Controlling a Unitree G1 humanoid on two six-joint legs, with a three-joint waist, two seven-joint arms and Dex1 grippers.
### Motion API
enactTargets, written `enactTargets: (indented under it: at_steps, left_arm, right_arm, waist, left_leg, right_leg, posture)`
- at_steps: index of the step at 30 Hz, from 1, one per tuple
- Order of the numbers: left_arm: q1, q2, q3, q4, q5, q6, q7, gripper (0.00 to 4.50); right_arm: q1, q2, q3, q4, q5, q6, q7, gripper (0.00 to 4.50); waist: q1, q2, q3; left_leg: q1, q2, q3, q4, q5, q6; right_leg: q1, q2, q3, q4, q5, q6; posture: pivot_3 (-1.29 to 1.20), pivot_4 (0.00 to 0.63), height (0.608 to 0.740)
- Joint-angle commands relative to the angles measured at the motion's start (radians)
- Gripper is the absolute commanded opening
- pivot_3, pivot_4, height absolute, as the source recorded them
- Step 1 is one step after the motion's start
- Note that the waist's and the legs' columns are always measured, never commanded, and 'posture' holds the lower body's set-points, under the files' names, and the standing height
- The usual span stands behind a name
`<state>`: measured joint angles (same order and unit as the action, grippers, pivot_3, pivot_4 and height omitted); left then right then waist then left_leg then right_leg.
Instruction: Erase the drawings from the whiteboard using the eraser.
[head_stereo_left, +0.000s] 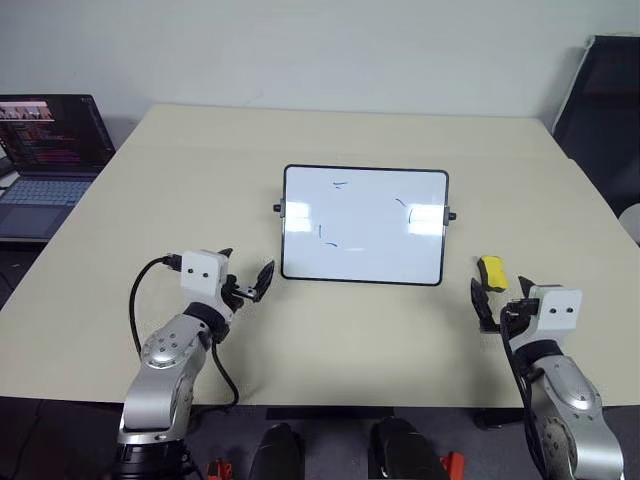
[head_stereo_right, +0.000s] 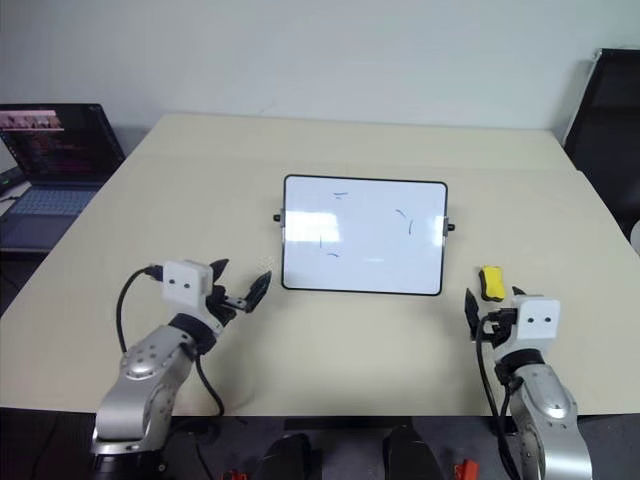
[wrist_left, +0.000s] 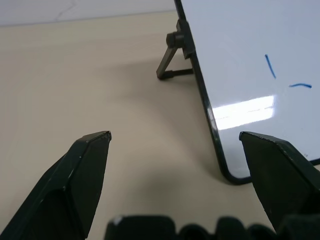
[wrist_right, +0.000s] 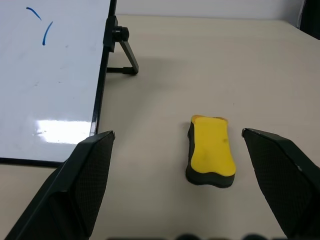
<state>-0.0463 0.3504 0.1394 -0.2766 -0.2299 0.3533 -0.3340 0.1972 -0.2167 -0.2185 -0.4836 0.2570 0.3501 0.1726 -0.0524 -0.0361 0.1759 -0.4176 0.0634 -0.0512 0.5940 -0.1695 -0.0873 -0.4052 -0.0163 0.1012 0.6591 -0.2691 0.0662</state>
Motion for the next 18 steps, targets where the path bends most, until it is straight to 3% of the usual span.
enactTargets:
  at_steps: [1,9,14,18]
  left_arm:
    - [-0.009,0.004,-0.033,-0.051,0.017,-0.007,-0.004,4.50]
    - [-0.013,0.037,-0.038,-0.040,0.003,-0.037,-0.073,4.50]
    - [-0.082,0.106,0.013,-0.030,-0.086,-0.044,-0.193,4.50]
    - [-0.178,0.193,0.025,0.034,-0.150,-0.037,-0.336,4.50]
  right_arm:
    - [0.017,-0.024,-0.026,-0.040,0.010,0.011,0.015,4.47]
    - [0.058,-0.030,0.024,-0.095,0.041,0.049,0.048,4.47]
    - [0.049,-0.033,0.064,-0.144,0.078,0.141,0.058,4.47]
    - [0.016,-0.028,0.096,-0.182,0.021,0.164,-0.006,4.47]
  waist:
    - [0.000,0.000,0.000]
    - [0.000,0.000,0.000]
    - [0.000,0.000,0.000]
    - [0.000,0.000,0.000]
  left_leg:
    - [0.000,0.000,0.000,0.000,0.000,0.000]
    - [0.000,0.000,0.000,0.000,0.000,0.000]
    - [0.000,0.000,0.000,0.000,0.000,0.000]
    - [0.000,0.000,0.000,0.000,0.000,0.000]
  right_leg:
    - [0.000,0.000,0.000,0.000,0.000,0.000]
    - [0.000,0.000,0.000,0.000,0.000,0.000]
    - [0.000,0.000,0.000,0.000,0.000,0.000]
    - [0.000,-0.001,0.000,-0.001,0.000,0.000]
  posture:
    - [0.00,0.150,0.740]
    - [0.00,0.150,0.740]
    - [0.00,0.150,0.740]
    - [0.00,0.150,0.740]
